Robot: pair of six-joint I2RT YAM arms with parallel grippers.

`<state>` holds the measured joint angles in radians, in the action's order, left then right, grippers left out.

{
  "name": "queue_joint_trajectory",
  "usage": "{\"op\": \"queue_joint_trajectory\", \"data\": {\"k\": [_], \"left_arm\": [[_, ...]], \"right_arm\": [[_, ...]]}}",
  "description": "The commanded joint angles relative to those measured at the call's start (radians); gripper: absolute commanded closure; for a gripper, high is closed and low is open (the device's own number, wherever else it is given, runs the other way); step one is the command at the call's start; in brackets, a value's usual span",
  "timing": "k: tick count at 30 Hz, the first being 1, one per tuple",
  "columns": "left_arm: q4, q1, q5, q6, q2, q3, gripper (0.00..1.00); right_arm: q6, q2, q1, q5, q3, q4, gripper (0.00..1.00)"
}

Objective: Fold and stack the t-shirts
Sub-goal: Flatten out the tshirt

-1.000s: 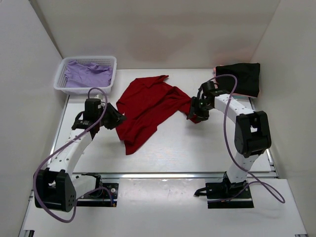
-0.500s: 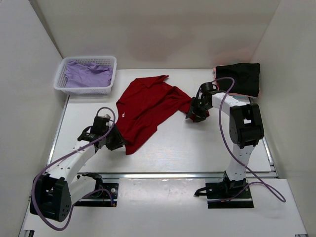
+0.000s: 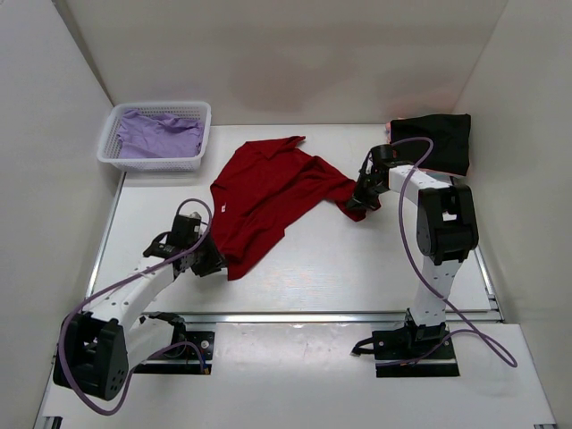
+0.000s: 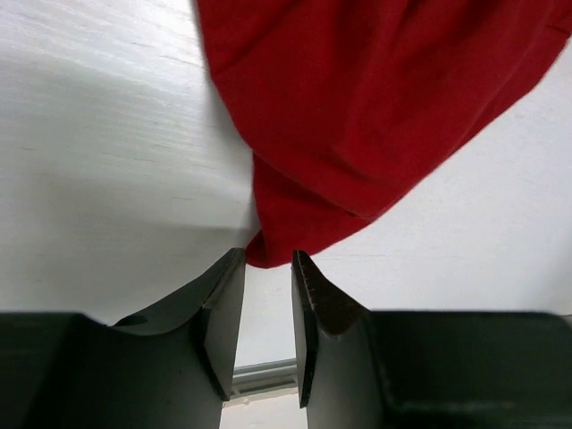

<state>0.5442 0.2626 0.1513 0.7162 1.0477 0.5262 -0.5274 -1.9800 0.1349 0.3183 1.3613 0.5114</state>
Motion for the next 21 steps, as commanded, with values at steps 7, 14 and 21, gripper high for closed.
{"op": "queue_joint_trajectory", "data": {"k": [7,14,21], "left_arm": [[-0.049,0.030,-0.051,-0.026,0.028,-0.031,0.56],[-0.101,0.082,-0.047,-0.012,0.094,-0.026,0.53],[-0.142,0.130,-0.065,-0.001,0.161,-0.026,0.54]], "right_arm": [[-0.031,0.032,-0.018,-0.005,0.012,-0.045,1.00],[-0.022,0.058,-0.024,-0.004,-0.007,-0.036,1.00],[-0.016,0.075,-0.026,-0.007,-0.031,-0.044,1.00]]}}
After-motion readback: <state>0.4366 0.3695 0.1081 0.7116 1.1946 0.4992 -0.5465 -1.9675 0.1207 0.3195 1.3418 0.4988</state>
